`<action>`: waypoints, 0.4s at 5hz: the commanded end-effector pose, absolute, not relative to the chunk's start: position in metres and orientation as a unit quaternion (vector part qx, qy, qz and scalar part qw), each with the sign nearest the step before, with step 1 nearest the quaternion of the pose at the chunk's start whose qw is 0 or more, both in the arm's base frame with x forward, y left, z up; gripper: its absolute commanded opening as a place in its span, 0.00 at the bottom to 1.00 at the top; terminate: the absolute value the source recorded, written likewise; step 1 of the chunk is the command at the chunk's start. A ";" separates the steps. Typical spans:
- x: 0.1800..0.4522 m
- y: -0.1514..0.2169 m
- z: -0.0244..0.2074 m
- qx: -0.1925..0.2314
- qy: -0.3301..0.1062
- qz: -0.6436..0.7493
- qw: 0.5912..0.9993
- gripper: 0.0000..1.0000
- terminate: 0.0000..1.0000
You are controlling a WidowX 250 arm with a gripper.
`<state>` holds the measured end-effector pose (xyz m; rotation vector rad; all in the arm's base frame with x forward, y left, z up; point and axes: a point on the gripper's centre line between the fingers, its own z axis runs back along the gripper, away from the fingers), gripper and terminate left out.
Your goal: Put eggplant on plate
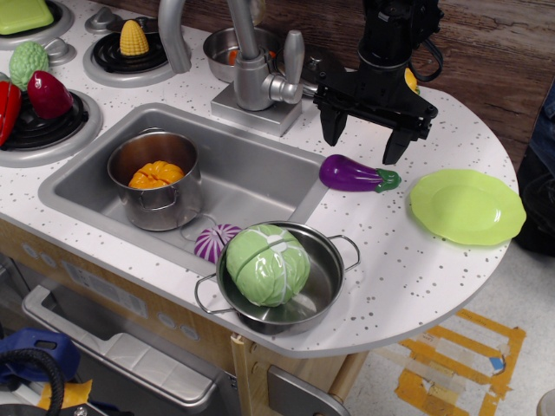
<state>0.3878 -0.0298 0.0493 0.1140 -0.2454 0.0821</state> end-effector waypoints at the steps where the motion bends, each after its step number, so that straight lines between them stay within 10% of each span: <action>1: 0.388 -0.030 0.049 0.057 -0.122 0.041 0.990 1.00 0.00; 2: 0.394 -0.023 0.056 0.081 -0.128 0.121 0.981 1.00 0.00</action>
